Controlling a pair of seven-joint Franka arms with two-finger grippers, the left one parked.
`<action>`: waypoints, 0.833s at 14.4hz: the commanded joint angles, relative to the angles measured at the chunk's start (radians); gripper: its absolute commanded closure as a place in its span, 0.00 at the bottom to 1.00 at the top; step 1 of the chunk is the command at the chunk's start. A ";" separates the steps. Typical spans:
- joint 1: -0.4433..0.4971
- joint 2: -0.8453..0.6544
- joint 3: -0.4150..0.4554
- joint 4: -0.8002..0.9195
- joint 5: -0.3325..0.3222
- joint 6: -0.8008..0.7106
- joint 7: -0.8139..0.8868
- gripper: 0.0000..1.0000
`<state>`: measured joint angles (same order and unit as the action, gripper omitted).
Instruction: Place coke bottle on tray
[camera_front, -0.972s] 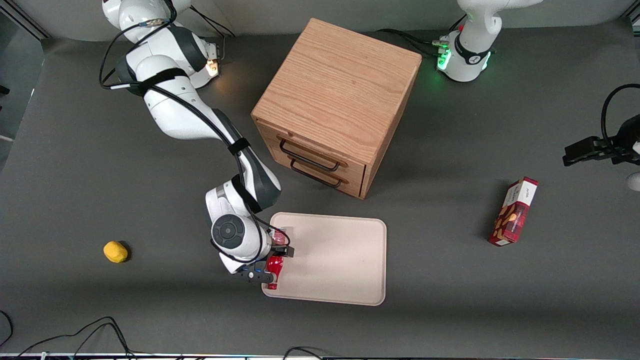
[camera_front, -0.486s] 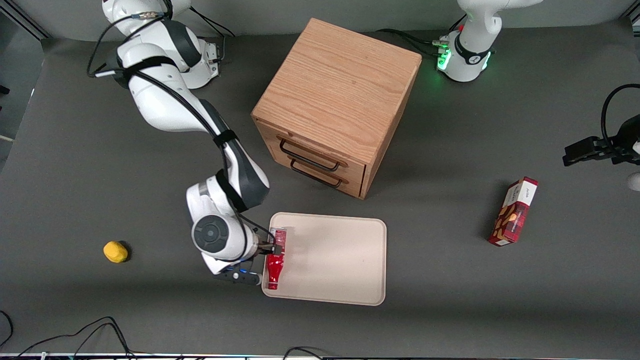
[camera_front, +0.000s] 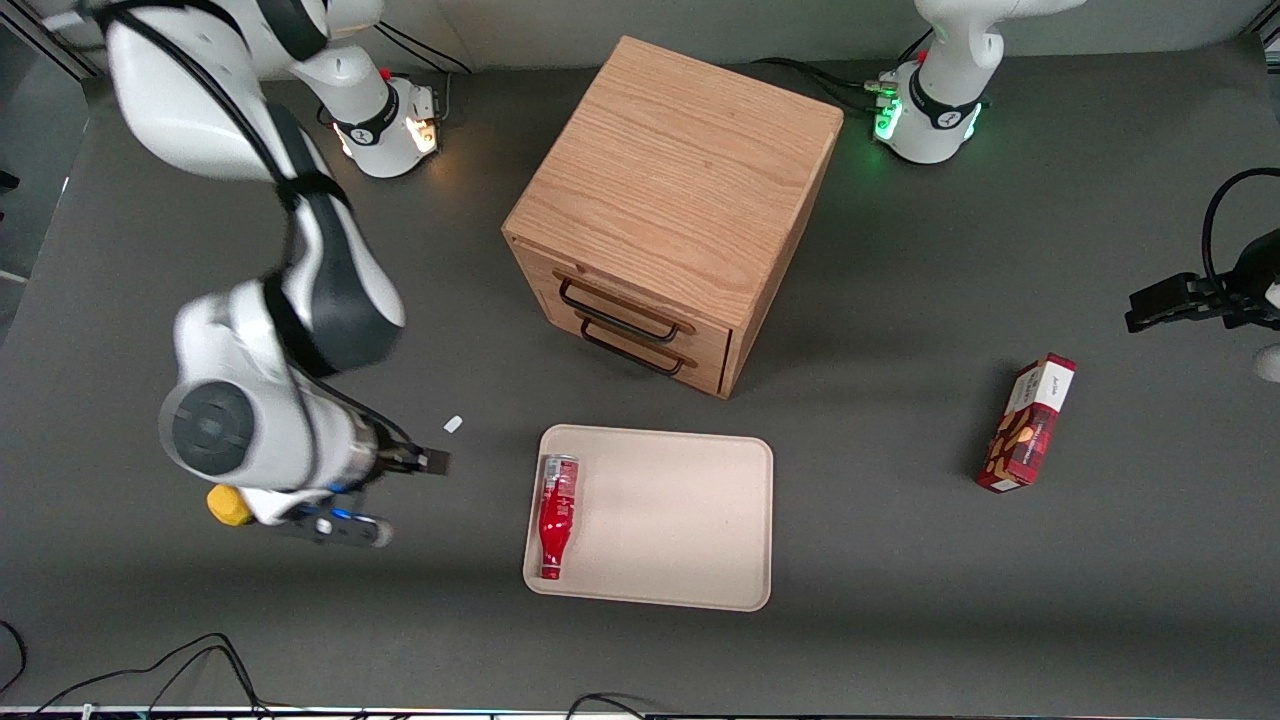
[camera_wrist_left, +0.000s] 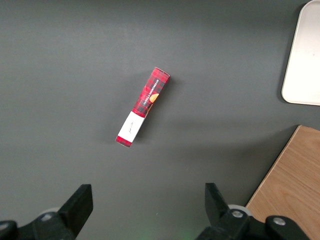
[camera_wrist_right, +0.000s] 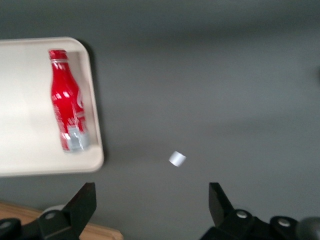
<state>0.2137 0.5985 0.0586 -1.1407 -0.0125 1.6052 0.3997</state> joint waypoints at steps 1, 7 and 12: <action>-0.045 -0.251 0.013 -0.276 -0.009 0.004 -0.070 0.00; -0.138 -0.509 0.021 -0.476 0.006 0.004 -0.137 0.00; -0.200 -0.507 0.056 -0.478 0.009 -0.005 -0.140 0.00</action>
<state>0.0450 0.1047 0.0964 -1.5991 -0.0121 1.5861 0.2837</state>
